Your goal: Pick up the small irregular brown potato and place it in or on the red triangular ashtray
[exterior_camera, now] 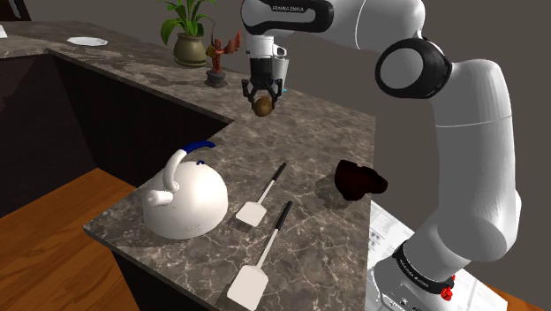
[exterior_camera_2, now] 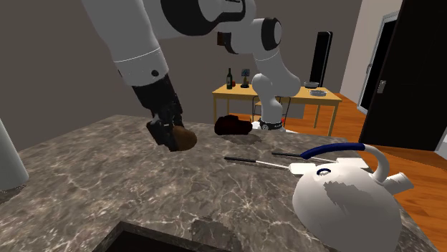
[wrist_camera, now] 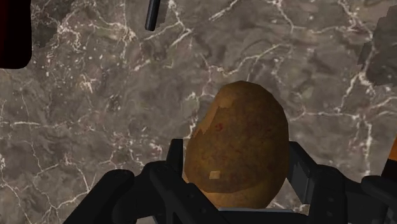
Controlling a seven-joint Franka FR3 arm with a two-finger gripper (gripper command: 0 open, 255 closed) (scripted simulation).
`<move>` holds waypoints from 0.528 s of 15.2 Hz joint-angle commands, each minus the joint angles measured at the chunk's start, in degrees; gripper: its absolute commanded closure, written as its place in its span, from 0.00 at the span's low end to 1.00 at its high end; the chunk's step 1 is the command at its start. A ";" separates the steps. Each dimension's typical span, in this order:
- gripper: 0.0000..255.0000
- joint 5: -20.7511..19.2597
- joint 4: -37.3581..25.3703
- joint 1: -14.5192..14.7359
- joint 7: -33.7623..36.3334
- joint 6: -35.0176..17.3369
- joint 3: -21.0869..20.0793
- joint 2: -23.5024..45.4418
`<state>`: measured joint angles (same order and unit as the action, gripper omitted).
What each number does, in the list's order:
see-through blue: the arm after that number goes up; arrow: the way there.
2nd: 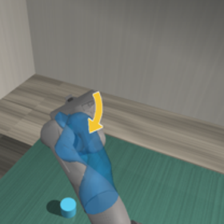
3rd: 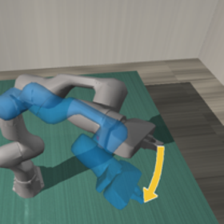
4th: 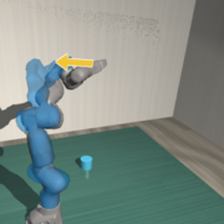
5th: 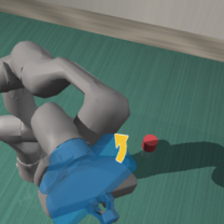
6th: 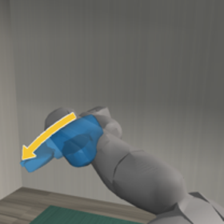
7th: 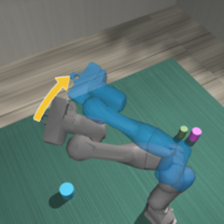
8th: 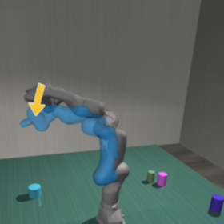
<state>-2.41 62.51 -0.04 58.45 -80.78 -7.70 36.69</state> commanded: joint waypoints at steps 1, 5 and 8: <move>1.00 -0.02 -2.10 0.14 0.06 1.80 -0.01 0.32; 1.00 0.73 13.99 -1.78 -1.06 -4.19 -0.09 -9.78; 1.00 1.36 26.08 -3.27 -2.45 -8.21 0.10 -17.88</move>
<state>-1.27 84.46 -2.84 56.42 -87.61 -7.65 21.58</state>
